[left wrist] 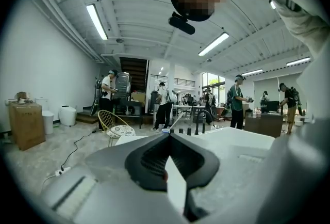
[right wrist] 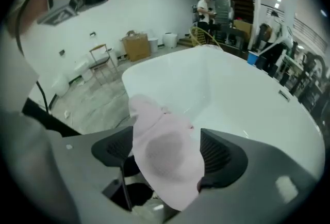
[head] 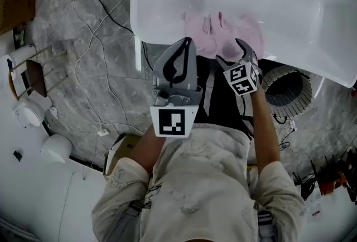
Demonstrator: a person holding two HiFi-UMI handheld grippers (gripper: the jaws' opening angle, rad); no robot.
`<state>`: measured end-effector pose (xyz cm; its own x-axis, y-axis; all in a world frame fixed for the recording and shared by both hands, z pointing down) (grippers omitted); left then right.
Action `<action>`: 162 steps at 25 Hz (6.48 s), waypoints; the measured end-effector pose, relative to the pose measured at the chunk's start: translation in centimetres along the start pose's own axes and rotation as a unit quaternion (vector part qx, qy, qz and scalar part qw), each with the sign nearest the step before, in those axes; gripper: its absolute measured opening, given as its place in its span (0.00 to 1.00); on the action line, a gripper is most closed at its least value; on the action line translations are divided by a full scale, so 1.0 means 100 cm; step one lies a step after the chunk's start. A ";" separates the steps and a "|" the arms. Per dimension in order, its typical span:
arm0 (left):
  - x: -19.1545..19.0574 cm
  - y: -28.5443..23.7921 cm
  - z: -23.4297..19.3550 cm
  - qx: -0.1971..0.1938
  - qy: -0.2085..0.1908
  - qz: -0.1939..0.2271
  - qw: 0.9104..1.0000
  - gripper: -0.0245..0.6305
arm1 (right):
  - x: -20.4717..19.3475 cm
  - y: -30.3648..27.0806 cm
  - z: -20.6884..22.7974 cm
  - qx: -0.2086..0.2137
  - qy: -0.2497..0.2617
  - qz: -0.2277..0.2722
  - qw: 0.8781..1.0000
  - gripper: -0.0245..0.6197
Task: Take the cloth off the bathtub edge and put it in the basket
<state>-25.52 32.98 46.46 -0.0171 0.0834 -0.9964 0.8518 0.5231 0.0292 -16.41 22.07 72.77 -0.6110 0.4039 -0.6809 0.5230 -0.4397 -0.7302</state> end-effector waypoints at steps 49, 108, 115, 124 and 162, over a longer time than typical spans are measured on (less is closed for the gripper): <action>0.071 -0.041 0.029 -0.005 -0.023 0.043 0.999 0.04 | 0.084 0.100 0.028 -0.034 -0.006 0.029 0.999 0.20; 0.173 -0.087 0.402 -0.377 0.024 0.131 0.917 0.04 | 0.048 0.621 0.137 -0.595 -0.161 0.358 0.702 0.20; 0.144 -0.062 0.502 -0.471 0.035 0.112 0.874 0.04 | -0.037 0.668 0.113 -0.660 -0.199 0.308 0.656 0.20; 0.115 0.000 0.603 -0.579 0.062 0.085 0.809 0.04 | -0.124 0.706 0.058 -0.730 -0.258 0.260 0.577 0.20; -0.065 0.016 0.673 -0.631 0.011 -0.023 0.776 0.04 | -0.482 0.417 0.124 -0.589 -0.589 0.123 0.540 0.20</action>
<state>11.19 -23.76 47.65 -0.0532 0.0468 -0.9975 -0.3393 0.9386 0.0622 27.48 -25.74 75.85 -0.0279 -0.6461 -0.7627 0.2658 0.7308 -0.6288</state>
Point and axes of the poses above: the fingertips, and each gripper's own axes: y backward along the fingers, z to its right, x out of its top, the point moved 1 cm from there along y, backward along the fingers, and after that the axes turned 12 degrees about z, right-handed, at the moved point
